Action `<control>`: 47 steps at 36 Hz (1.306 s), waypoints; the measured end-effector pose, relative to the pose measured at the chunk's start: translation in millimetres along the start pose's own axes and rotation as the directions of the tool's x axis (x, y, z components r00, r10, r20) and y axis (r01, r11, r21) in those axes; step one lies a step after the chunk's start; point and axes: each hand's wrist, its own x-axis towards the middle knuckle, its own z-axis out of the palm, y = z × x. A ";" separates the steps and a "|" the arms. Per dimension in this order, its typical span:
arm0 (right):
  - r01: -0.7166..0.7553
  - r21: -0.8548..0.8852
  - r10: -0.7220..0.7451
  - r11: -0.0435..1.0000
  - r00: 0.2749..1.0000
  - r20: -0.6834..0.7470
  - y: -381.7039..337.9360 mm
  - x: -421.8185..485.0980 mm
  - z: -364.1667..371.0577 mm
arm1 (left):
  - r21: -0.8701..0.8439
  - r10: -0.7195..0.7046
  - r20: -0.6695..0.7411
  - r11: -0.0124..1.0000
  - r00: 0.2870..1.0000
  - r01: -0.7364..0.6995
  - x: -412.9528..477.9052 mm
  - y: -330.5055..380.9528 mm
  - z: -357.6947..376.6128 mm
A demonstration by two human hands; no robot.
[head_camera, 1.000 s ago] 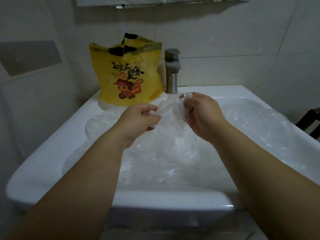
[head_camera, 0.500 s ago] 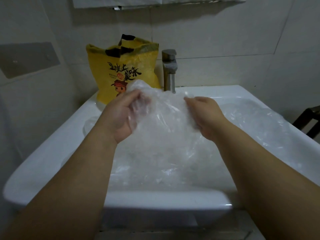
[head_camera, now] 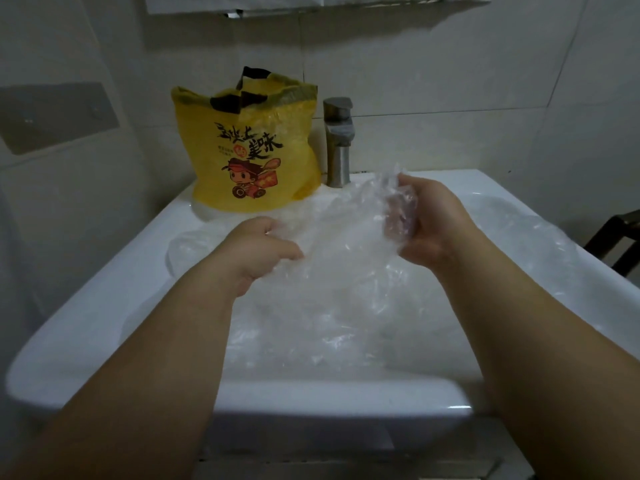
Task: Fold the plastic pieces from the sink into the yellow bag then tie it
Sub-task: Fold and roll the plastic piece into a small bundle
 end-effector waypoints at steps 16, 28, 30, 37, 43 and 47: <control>0.262 -0.564 -0.065 0.783 0.936 0.345 15.5 -12.1 13.8 | -0.005 0.310 0.172 0.949 0.935 -0.314 -27.4 26.1 17.7; 0.290 -0.622 -0.212 0.727 0.957 0.198 13.3 -8.1 11.4 | -0.126 0.269 0.100 0.958 0.958 -0.256 -29.5 24.9 16.8; 0.304 -0.590 -0.266 0.748 0.952 0.153 12.2 -7.1 11.6 | -0.160 0.236 0.087 0.962 0.968 -0.220 -32.9 28.3 16.1; 0.327 -0.384 -0.342 0.864 0.939 0.031 4.6 -3.2 8.5 | 0.059 0.313 0.071 0.946 0.947 -0.318 -29.2 24.5 13.0; 0.260 -0.308 -0.267 0.915 0.964 0.021 2.8 -0.6 8.0 | 0.411 0.306 0.032 0.864 0.951 -0.292 -8.9 2.9 0.5; 0.231 -0.385 -0.205 0.893 0.973 0.108 7.3 -2.6 7.4 | 0.536 0.360 0.105 0.765 0.927 -0.358 -5.1 -3.3 -1.2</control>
